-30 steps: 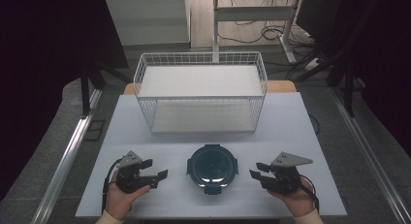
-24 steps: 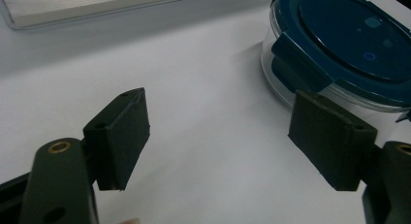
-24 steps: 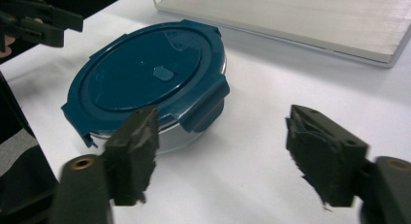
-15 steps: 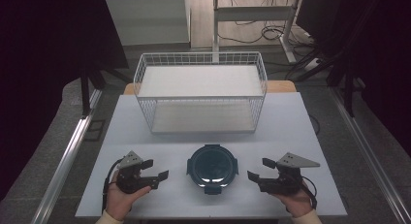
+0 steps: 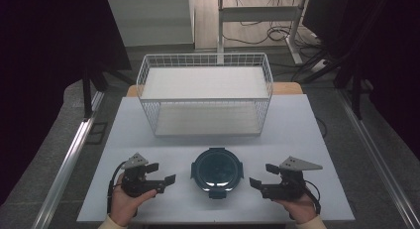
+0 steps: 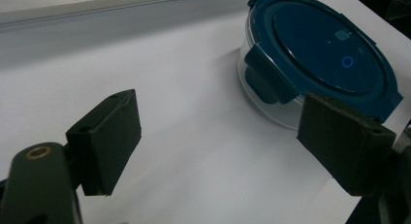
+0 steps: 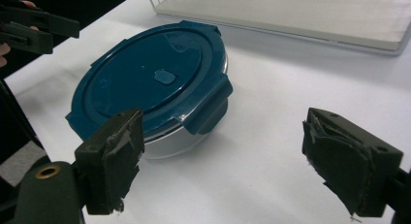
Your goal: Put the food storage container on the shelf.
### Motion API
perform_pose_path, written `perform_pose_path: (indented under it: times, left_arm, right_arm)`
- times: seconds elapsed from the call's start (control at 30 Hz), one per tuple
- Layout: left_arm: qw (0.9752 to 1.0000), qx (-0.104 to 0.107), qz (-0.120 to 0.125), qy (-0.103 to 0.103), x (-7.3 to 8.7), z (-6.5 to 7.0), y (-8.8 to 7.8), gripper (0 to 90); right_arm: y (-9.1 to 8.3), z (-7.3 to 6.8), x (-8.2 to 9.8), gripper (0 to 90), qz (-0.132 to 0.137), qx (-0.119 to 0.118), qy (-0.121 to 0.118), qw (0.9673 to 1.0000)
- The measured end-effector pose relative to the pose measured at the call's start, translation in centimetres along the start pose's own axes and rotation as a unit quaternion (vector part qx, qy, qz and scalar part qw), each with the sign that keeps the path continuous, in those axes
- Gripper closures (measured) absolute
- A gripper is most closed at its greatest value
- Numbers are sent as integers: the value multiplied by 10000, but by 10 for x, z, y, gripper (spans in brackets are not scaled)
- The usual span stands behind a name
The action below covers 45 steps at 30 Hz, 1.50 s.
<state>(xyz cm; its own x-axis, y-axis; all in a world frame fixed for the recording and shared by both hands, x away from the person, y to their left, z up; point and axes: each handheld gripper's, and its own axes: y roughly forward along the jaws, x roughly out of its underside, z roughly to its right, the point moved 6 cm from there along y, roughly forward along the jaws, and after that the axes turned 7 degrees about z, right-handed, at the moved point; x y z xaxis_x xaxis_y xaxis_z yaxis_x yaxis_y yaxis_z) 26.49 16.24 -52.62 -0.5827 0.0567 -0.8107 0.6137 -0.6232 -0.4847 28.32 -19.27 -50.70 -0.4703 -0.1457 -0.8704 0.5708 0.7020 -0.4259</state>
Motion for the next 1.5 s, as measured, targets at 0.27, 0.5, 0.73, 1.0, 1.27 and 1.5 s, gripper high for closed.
perform_pose_path:
  times: [0.27,0.5,0.73,1.0,1.27,1.5]
  left_arm:
    - [9997,174,-144,-129,-5,10,5,114]
    - [9990,297,-259,-221,-14,15,13,84]
    - [9950,690,-326,-649,-24,21,31,85]
    - [9878,1029,-518,-1047,-19,22,48,94]
    - [9776,1385,-624,-1457,-14,25,62,121]
    - [9685,1636,-775,-1708,-9,29,73,129]
  right_arm:
    - [5,-5,-2,111,-247,-92,119,9996]
    - [12,-4,-11,100,-284,-268,504,9980]
    - [29,-3,-10,97,-494,-332,870,9944]
    - [42,-1,-13,103,-572,-378,1139,9911]
    - [63,-5,-8,104,-778,-513,1443,9851]
    - [70,-8,-3,104,-841,-599,1610,9815]
